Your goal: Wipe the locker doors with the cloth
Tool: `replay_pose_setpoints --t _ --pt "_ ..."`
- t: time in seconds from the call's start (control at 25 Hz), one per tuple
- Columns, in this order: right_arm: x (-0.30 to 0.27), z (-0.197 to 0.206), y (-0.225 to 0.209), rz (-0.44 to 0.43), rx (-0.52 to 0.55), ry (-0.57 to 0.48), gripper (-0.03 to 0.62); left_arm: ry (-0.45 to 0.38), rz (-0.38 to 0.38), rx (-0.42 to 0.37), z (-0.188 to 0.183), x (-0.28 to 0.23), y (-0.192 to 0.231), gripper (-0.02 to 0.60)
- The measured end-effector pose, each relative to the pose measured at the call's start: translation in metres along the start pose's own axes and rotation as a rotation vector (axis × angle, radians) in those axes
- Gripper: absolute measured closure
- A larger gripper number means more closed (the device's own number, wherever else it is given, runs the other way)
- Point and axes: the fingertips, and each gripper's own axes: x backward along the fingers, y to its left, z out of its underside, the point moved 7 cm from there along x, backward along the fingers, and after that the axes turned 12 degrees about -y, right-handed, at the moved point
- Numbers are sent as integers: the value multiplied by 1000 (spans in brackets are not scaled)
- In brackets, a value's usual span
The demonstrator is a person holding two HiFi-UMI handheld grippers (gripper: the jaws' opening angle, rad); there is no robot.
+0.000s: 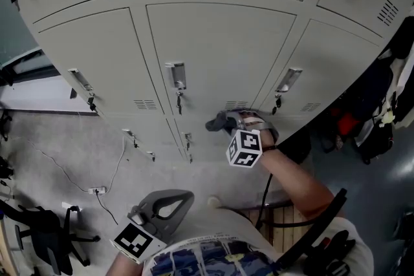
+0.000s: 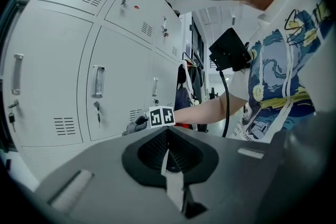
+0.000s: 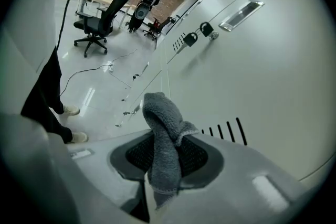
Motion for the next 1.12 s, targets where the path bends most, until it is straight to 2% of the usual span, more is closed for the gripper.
replay_pose_setpoints --t 0.2,0.36,0.56,0.8,0.96,1.12 --pt "20 -12 -4 -37 -22 1 480 -7 5 -2 0 3 -1 578" --pt "66 -47 -21 -9 -18 -45 480 -15 18 -11 1 7 0 578" --pt "138 -101 -76 156 41 -135 480 -34 37 -11 -2 11 -3 578" --pt "206 -161 -145 430 157 -194 480 -46 44 -7 1 22 -3 578" --pt "224 -188 -174 533 216 -211 480 -57 35 -11 0 30 -2 578" --pt "221 -202 -191 583 286 -196 480 -61 21 -9 0 36 -1 578"
